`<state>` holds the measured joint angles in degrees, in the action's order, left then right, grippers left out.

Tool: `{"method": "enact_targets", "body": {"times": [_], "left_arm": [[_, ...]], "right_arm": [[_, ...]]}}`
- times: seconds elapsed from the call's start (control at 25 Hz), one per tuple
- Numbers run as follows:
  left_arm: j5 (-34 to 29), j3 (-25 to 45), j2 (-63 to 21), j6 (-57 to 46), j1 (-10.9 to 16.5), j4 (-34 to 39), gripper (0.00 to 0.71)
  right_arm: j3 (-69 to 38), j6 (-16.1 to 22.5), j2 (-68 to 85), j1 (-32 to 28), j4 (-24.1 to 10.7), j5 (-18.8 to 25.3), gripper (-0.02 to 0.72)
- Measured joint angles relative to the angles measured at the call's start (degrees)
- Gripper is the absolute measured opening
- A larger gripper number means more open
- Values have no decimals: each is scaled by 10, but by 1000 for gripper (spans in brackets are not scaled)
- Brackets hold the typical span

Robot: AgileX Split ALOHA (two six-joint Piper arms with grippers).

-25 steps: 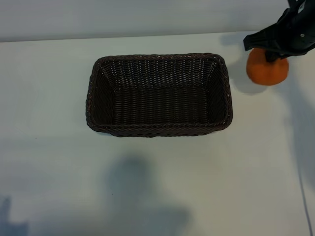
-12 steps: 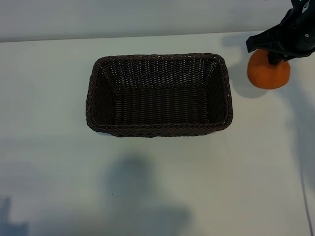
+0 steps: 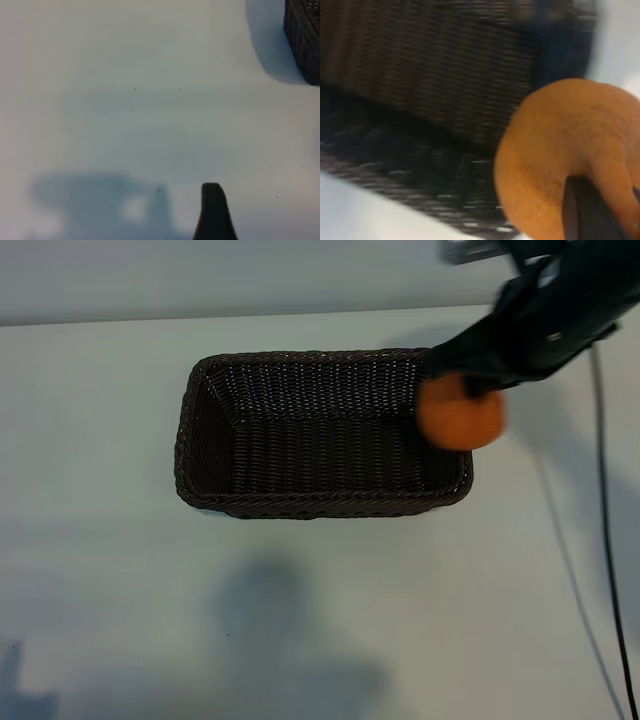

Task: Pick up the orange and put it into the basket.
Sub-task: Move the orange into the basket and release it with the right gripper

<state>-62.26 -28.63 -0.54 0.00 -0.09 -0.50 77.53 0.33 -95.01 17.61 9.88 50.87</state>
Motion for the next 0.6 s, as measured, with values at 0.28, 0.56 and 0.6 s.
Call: {"method": "enact_targets", "body": {"times": [0.28, 0.56, 0.6], "left_arm": [[0, 0, 0, 0, 0, 0, 507], [0, 0, 0, 0, 0, 0, 507], [0, 0, 0, 0, 0, 0, 507]], "right_arm": [[0, 7, -1, 59, 6, -51, 83], [68, 20, -58, 59, 4, -27, 83], [78, 20, -68, 59, 4, -20, 83]]}}
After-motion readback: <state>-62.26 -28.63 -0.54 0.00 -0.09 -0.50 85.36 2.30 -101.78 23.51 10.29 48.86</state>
